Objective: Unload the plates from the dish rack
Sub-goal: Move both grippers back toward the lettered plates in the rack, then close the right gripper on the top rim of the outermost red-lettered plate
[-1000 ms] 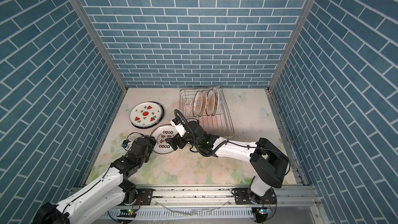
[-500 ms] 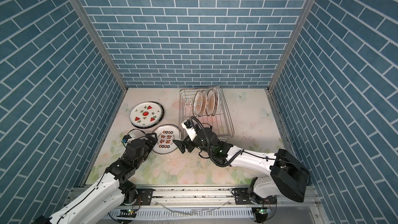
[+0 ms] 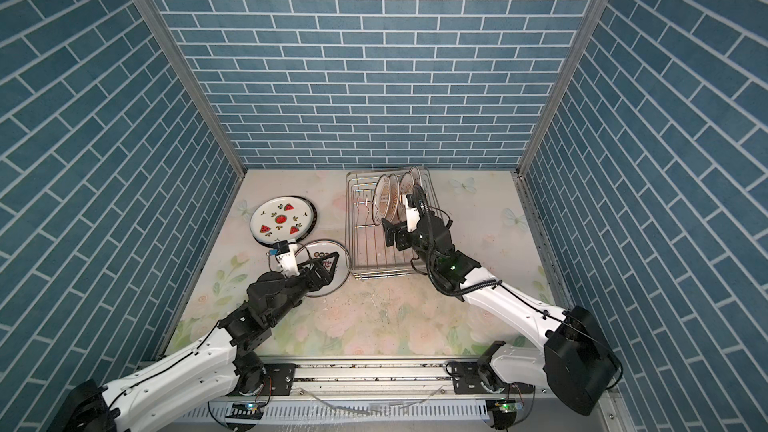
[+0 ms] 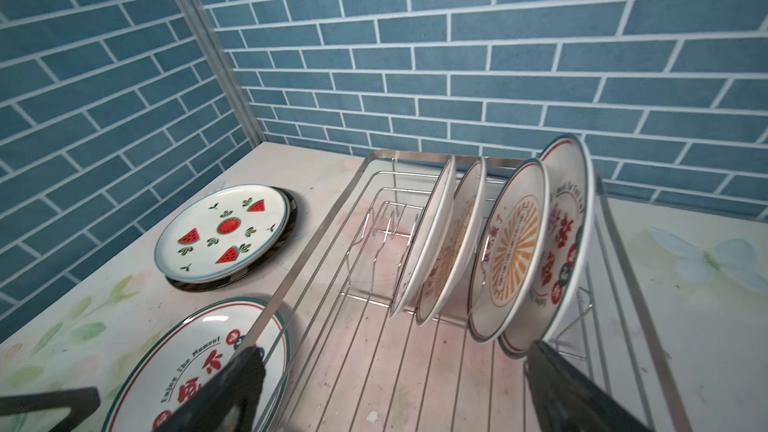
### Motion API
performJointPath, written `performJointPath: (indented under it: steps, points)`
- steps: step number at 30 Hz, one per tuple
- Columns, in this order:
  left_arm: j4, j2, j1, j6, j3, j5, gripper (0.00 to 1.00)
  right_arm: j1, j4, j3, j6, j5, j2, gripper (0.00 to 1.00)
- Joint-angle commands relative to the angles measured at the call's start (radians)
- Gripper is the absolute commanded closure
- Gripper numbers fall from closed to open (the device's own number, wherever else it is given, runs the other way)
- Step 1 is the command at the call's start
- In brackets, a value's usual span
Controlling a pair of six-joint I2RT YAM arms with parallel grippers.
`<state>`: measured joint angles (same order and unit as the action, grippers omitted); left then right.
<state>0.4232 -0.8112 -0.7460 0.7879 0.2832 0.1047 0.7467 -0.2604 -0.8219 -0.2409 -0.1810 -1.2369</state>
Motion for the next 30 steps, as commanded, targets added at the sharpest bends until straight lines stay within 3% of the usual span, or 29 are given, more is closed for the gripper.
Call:
performJointPath:
  steps: [1, 4, 9, 15, 18, 23, 25, 27, 30]
  points:
    - [0.169, -0.102, -0.033, -0.141, 0.079, -0.091, 0.0, -0.044, 0.153, -0.105, -0.012, -0.026, -0.017, 0.01]
    - [0.315, -0.241, -0.036, -0.164, 0.131, -0.233, 0.0, -0.111, 0.232, -0.181, -0.03, -0.028, -0.061, 0.03]
    - [0.315, -0.406, -0.047, -0.163, 0.265, -0.291, 0.0, -0.2, 0.289, -0.284, -0.038, 0.005, -0.134, 0.1]
    - [0.29, -0.498, -0.061, -0.134, 0.355, -0.221, 0.0, -0.262, 0.379, -0.439, -0.017, 0.077, -0.279, 0.28]
    - [0.292, -0.521, -0.061, -0.132, 0.379, -0.193, 0.0, -0.273, 0.405, -0.508, 0.004, 0.075, -0.354, 0.3]
    - [0.337, -0.547, -0.062, -0.136, 0.374, -0.188, 0.0, -0.275, 0.447, -0.605, 0.018, -0.016, -0.451, 0.36]
    - [0.386, -0.56, -0.062, -0.116, 0.352, -0.193, 0.0, -0.276, 0.472, -0.644, 0.02, -0.033, -0.486, 0.43]
    - [0.421, -0.576, -0.064, -0.1, 0.336, -0.204, 0.0, -0.277, 0.468, -0.661, 0.019, -0.039, -0.509, 0.57]
    - [0.459, -0.603, -0.064, -0.081, 0.323, -0.224, 0.0, -0.274, 0.457, -0.678, 0.006, -0.051, -0.535, 0.6]
